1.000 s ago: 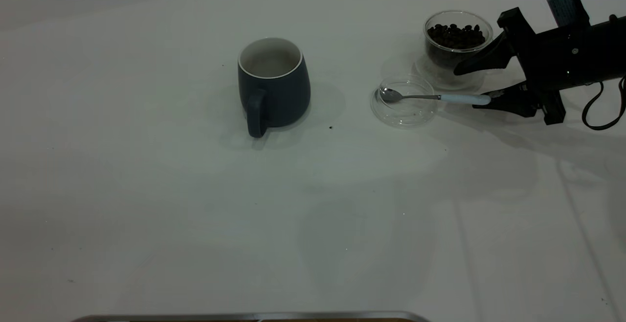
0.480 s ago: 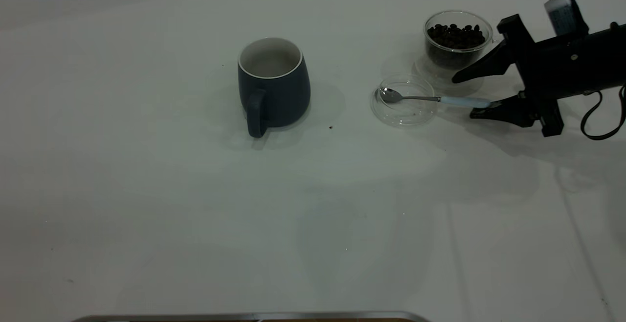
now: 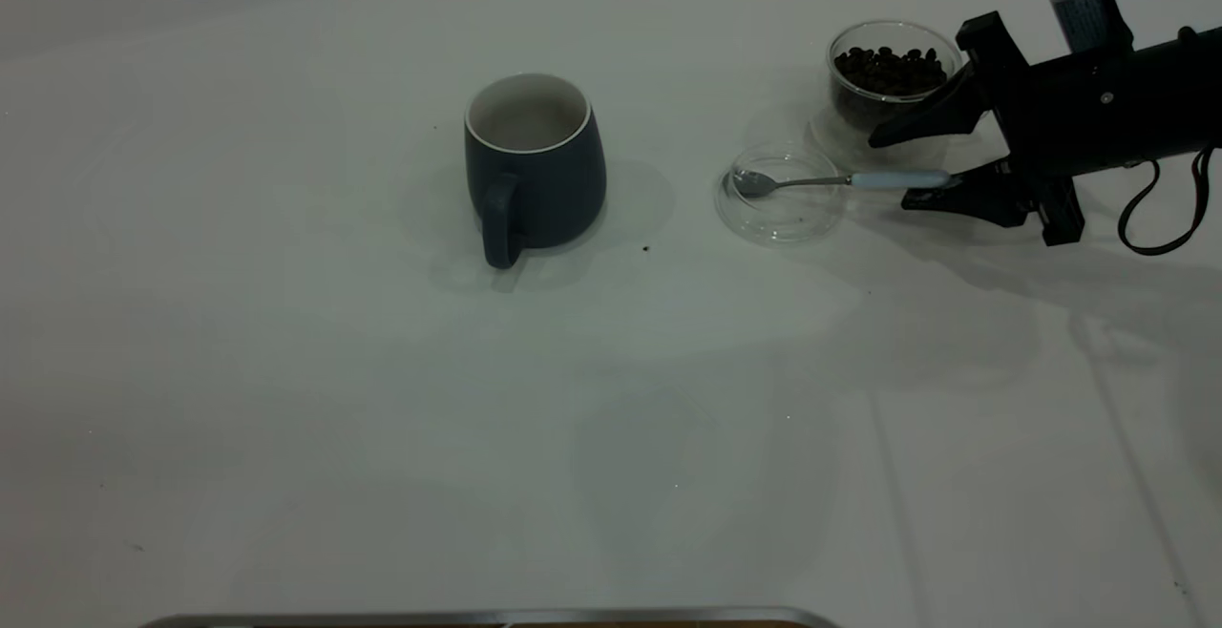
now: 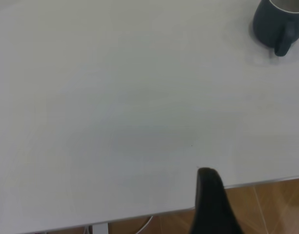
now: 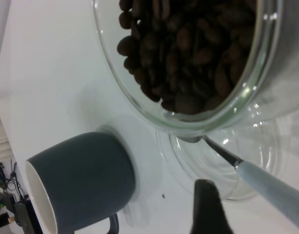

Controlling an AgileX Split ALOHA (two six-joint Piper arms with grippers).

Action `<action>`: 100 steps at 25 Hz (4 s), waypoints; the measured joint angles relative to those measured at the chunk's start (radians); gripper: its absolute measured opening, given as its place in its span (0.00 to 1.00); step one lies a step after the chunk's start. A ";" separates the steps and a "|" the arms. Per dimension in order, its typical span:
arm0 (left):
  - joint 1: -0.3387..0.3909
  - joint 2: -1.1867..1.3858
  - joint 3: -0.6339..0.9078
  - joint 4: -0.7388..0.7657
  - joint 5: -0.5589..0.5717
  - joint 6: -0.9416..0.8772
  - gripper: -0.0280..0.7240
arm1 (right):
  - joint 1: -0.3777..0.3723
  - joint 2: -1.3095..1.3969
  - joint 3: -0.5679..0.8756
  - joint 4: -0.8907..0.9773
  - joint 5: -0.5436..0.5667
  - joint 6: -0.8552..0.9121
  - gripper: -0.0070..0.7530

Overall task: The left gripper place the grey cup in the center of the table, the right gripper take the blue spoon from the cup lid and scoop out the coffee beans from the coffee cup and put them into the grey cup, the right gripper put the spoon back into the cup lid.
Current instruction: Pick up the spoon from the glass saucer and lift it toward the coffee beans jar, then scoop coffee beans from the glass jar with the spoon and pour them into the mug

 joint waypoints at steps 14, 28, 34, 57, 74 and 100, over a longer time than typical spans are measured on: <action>0.000 0.000 0.000 0.000 0.000 -0.001 0.74 | -0.006 0.000 -0.001 -0.007 0.071 -0.191 0.21; 0.000 0.000 0.000 0.000 0.000 -0.002 0.74 | -0.039 -0.132 -0.001 -0.208 0.082 -0.184 0.16; 0.000 0.000 0.000 0.000 0.000 -0.002 0.74 | -0.044 -0.262 0.000 -0.301 0.028 -0.137 0.16; 0.000 0.000 0.000 0.000 0.000 -0.001 0.74 | -0.047 -0.390 0.056 -0.312 -0.343 -0.223 0.16; 0.000 0.000 0.000 0.000 0.000 -0.001 0.74 | -0.047 -0.334 0.064 -0.183 -0.221 -0.171 0.16; 0.000 0.000 0.000 0.000 0.000 -0.002 0.74 | -0.264 -0.069 0.063 0.000 0.248 -0.205 0.16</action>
